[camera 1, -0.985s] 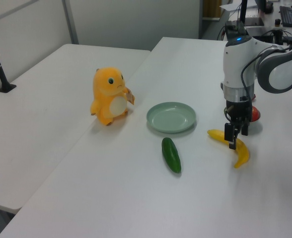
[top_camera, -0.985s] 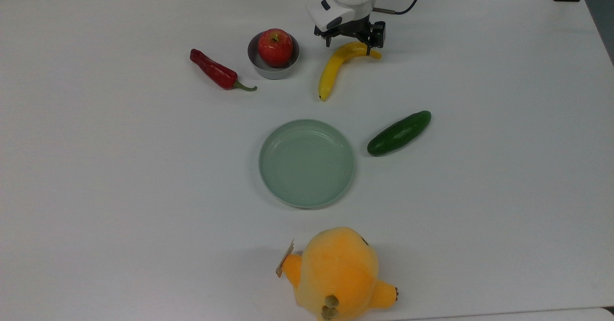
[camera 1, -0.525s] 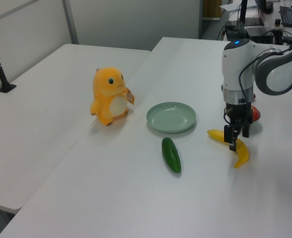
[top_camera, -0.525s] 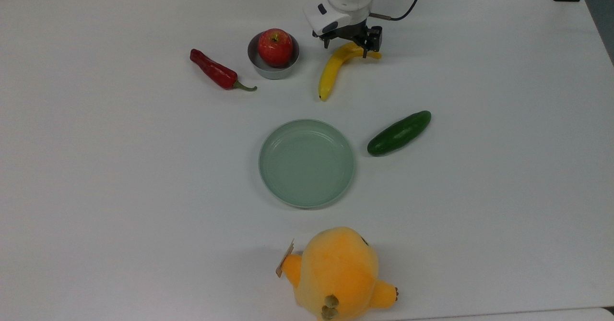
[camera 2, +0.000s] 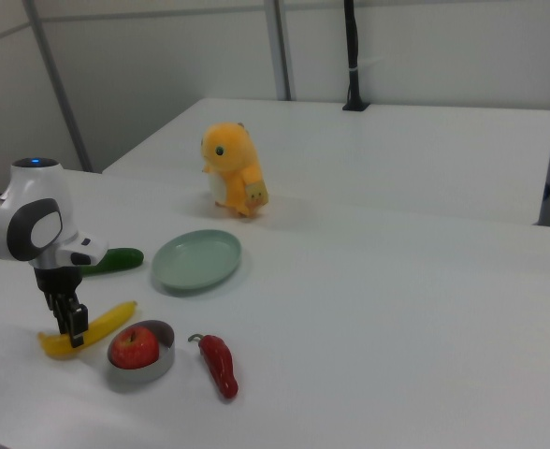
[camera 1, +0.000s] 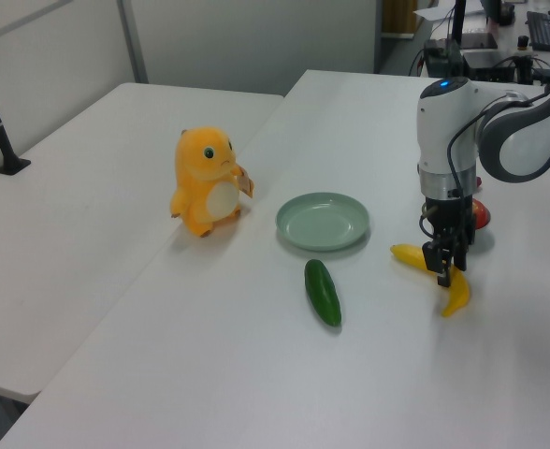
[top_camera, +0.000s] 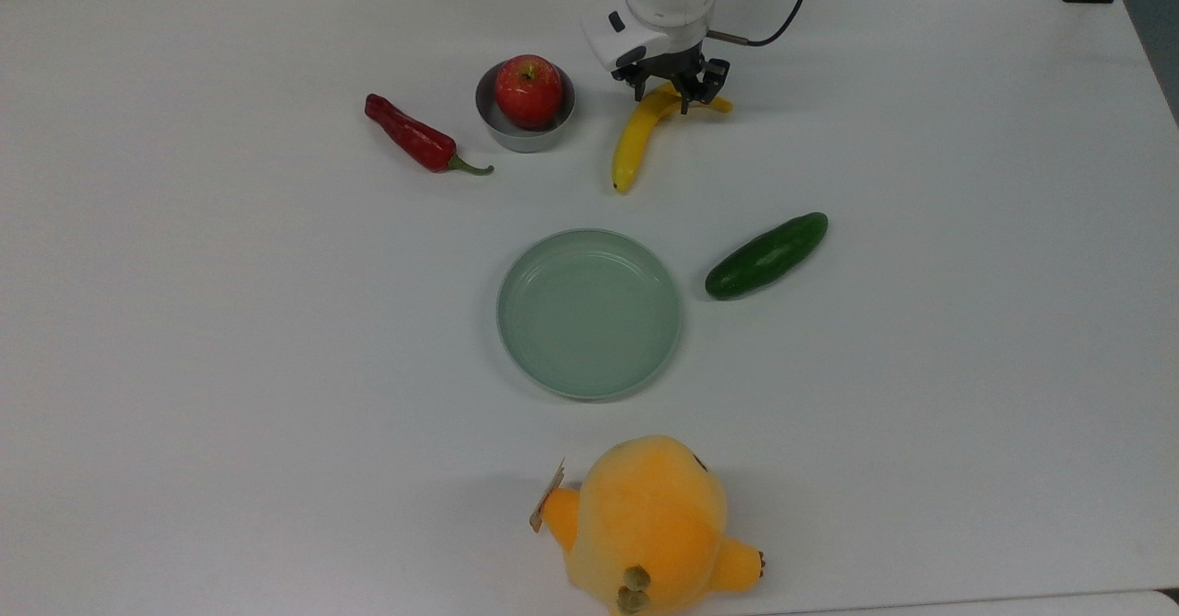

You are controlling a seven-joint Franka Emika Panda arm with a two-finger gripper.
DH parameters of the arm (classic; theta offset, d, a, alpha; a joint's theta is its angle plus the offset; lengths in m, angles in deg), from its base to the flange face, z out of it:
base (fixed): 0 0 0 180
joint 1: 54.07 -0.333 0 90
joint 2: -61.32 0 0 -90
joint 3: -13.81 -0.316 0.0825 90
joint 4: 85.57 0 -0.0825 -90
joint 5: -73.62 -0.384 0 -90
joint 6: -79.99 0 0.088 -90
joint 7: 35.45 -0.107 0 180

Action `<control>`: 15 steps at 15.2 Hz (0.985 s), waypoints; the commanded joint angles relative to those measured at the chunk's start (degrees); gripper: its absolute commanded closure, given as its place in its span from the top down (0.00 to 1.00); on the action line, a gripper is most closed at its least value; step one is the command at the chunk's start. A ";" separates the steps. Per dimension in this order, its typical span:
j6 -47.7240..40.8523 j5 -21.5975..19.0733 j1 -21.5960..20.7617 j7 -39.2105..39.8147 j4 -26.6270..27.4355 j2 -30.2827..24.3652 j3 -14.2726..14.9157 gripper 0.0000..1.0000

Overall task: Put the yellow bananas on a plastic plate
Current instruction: 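Close the gripper on the banana's middle and lift it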

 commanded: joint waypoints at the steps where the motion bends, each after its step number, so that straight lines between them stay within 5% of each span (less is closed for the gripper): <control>1: 1.43 -0.41 -0.01 -1.06 0.36 0.01 -0.09 0.30; 3: 1.43 -0.23 -0.09 -1.06 0.36 0.01 -0.09 0.08; 5: 1.43 0.03 -0.10 -1.06 0.36 0.01 -0.09 0.00; 15: -4.18 0.03 0.61 -1.06 -5.43 -1.05 0.17 0.00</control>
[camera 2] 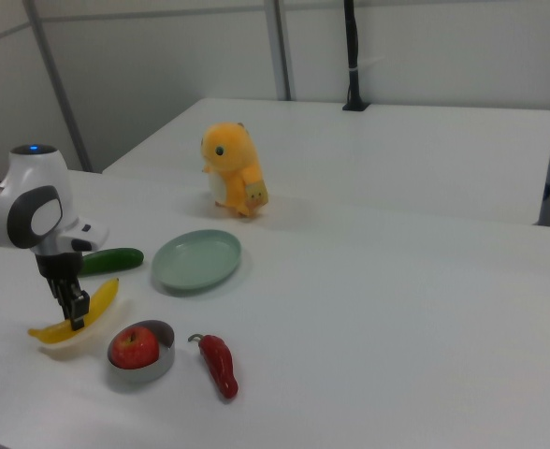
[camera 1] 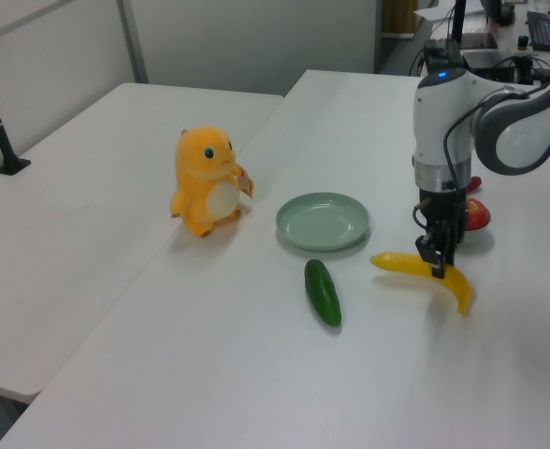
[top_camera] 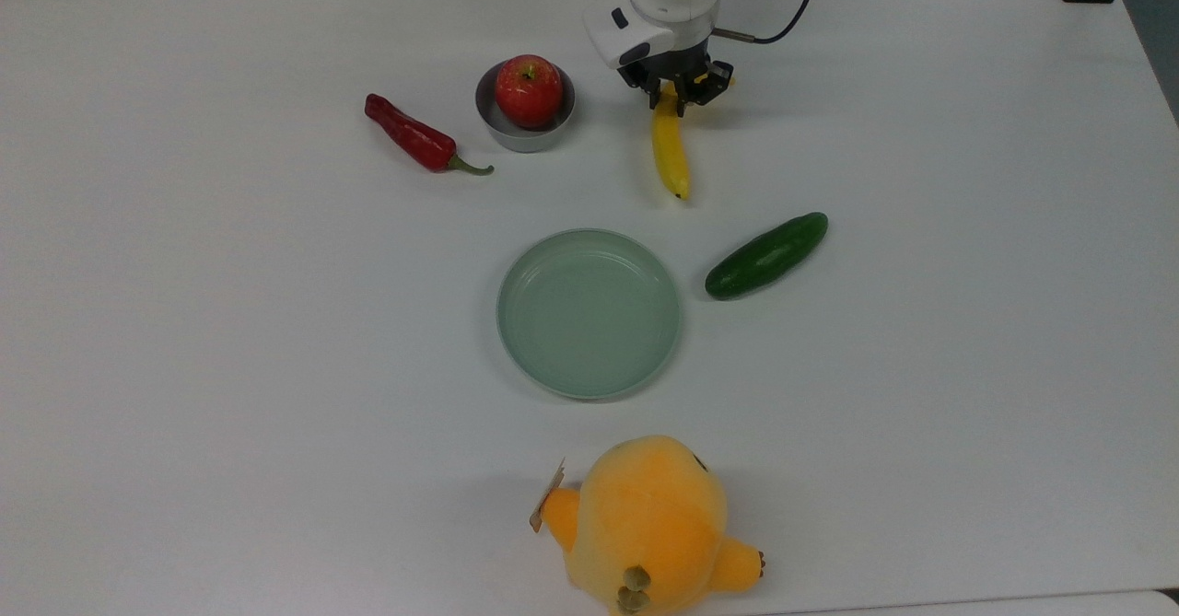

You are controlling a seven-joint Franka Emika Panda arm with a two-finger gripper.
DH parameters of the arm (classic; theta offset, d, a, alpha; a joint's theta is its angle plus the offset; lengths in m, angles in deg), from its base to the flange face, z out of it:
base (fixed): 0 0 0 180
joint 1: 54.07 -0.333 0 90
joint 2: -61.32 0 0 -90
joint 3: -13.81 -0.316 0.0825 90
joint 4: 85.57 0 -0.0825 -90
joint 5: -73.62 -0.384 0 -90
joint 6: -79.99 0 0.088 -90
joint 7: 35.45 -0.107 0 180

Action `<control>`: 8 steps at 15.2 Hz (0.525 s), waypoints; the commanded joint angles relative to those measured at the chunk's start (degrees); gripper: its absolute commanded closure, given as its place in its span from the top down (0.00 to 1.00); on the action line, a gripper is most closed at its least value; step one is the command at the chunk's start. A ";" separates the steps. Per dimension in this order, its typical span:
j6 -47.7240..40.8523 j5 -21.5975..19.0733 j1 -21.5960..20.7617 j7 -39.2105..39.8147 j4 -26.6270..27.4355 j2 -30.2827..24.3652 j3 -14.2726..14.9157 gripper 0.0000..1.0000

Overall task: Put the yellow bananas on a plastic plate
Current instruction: 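Close the gripper on the banana's middle and lift it, then carry the banana over the pale green plate and lower it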

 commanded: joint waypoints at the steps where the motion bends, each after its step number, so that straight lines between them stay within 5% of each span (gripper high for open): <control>1: -4.95 0.03 0.64 -1.01 -3.79 -1.14 0.14 0.00; 8: -14.96 -0.14 1.17 -1.01 -17.39 -1.15 4.96 0.00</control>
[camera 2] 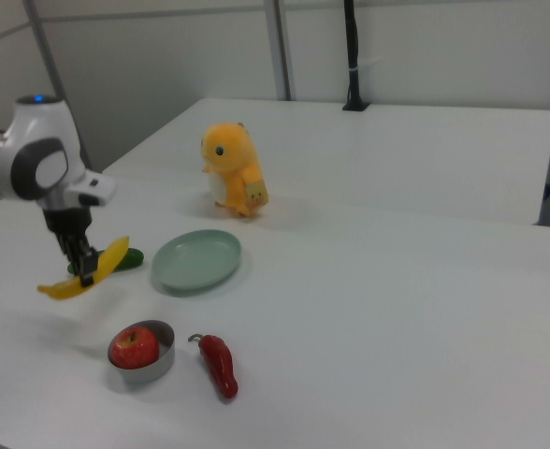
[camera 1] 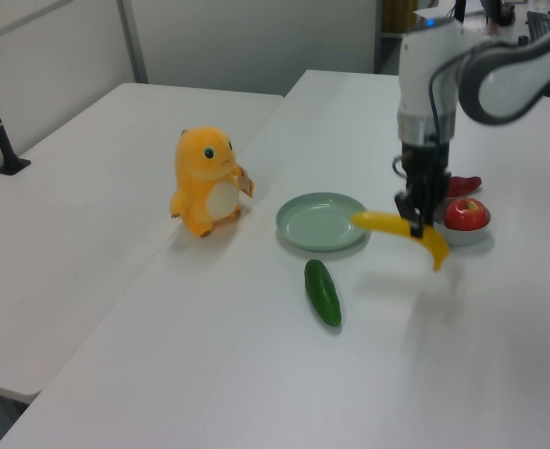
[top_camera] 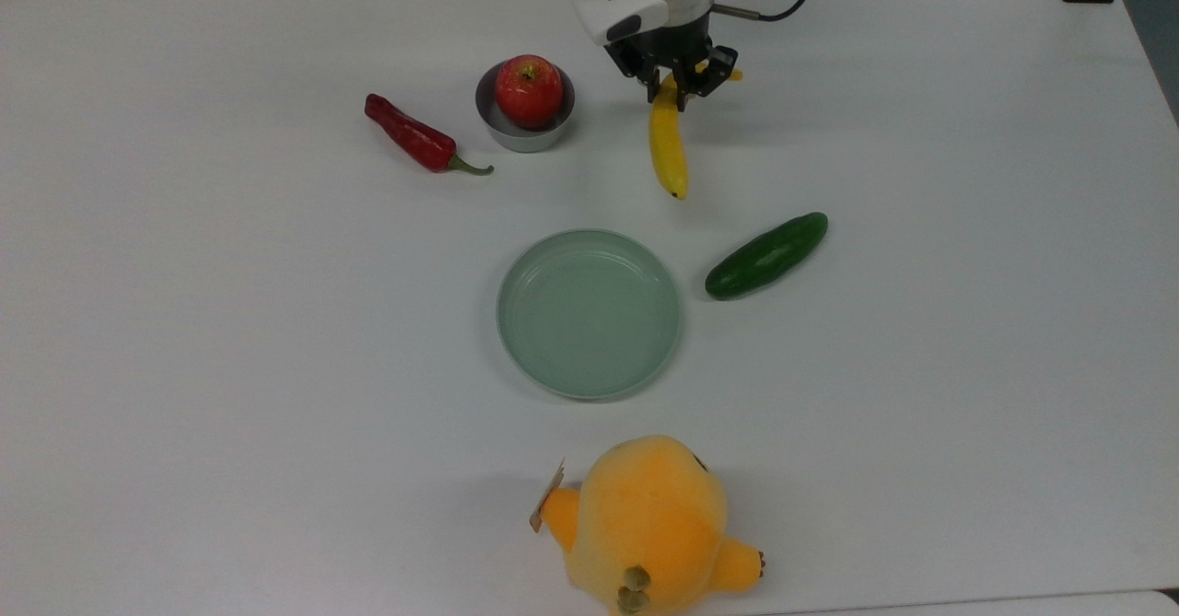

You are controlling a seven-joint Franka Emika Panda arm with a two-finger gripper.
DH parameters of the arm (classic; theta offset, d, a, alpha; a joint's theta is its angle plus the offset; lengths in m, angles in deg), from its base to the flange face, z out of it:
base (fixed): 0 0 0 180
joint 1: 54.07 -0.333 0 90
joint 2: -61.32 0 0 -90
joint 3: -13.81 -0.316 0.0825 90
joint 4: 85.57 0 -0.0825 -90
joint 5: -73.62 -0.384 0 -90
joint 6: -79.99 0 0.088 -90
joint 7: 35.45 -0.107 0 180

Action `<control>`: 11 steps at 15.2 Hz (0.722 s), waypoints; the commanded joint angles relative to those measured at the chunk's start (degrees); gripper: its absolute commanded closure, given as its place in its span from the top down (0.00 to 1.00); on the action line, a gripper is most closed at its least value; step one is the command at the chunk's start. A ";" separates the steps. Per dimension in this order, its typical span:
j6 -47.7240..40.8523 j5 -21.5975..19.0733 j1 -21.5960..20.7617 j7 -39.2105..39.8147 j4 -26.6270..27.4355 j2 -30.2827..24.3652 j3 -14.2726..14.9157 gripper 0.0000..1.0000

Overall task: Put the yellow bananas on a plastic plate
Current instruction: 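Carry the banana over the pale green plate and lower it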

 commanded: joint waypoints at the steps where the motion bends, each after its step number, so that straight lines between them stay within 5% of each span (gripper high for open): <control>1: -7.58 -0.41 -0.21 -1.00 -9.63 0.36 4.46 0.00; 7: -8.91 -1.38 -0.99 -4.33 -23.52 7.46 11.67 0.00; 11: -8.48 -1.64 -1.52 -4.51 -28.81 13.88 13.87 0.00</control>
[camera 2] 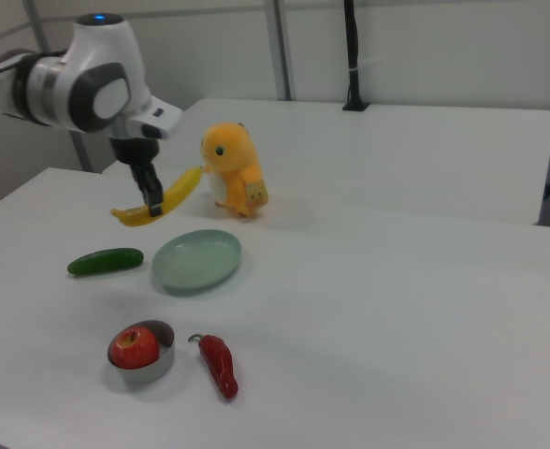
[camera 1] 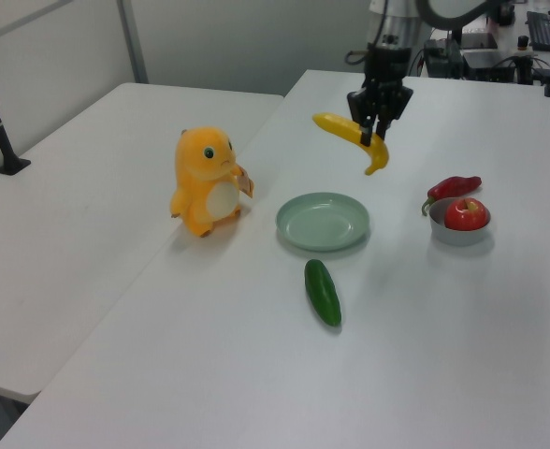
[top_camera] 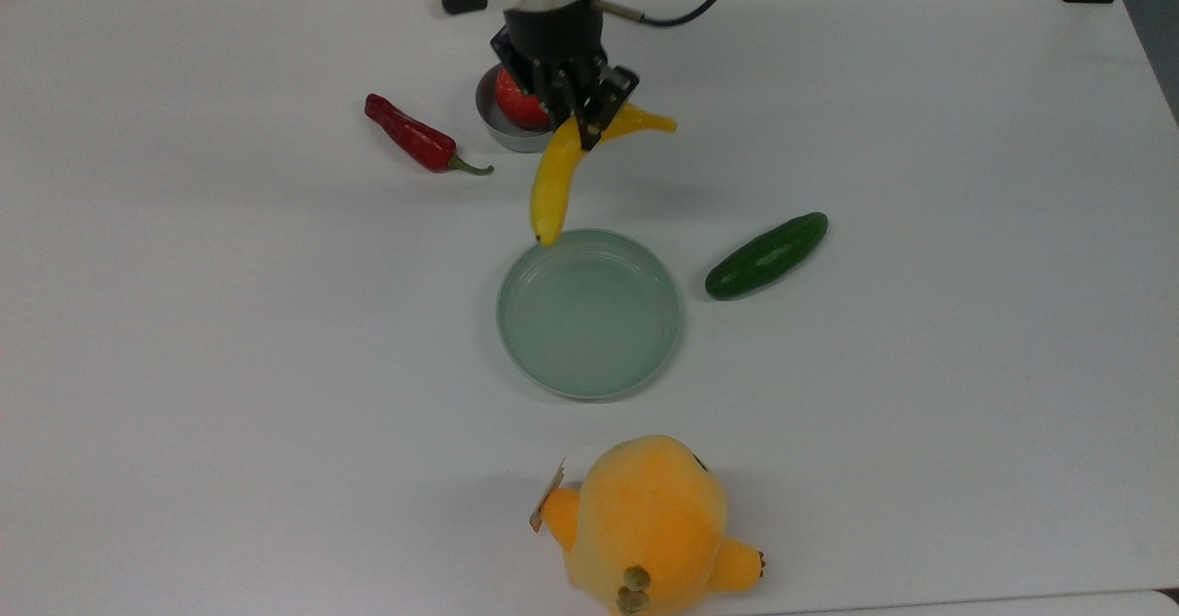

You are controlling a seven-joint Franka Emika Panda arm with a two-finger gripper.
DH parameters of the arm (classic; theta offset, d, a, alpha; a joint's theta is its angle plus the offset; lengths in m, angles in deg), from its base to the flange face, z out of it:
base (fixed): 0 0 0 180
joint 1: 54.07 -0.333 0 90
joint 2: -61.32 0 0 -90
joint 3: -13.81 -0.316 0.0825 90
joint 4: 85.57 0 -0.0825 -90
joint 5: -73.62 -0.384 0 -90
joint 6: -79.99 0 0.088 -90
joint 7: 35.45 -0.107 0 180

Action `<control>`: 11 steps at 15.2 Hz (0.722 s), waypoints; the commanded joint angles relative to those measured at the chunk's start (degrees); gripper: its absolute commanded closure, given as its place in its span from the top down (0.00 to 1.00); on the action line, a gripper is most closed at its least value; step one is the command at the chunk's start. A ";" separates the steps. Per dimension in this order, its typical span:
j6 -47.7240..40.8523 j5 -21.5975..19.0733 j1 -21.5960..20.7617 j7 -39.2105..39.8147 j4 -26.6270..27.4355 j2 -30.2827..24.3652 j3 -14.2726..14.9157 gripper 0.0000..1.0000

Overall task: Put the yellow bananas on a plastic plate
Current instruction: 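Carry the banana over the pale green plate and lower it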

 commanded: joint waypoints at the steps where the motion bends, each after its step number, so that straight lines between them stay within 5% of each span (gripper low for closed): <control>1: -1.57 -1.52 -2.09 -1.58 -6.86 7.87 2.65 0.00; 11: 7.83 -1.44 -3.06 -3.35 -7.83 18.16 2.92 0.00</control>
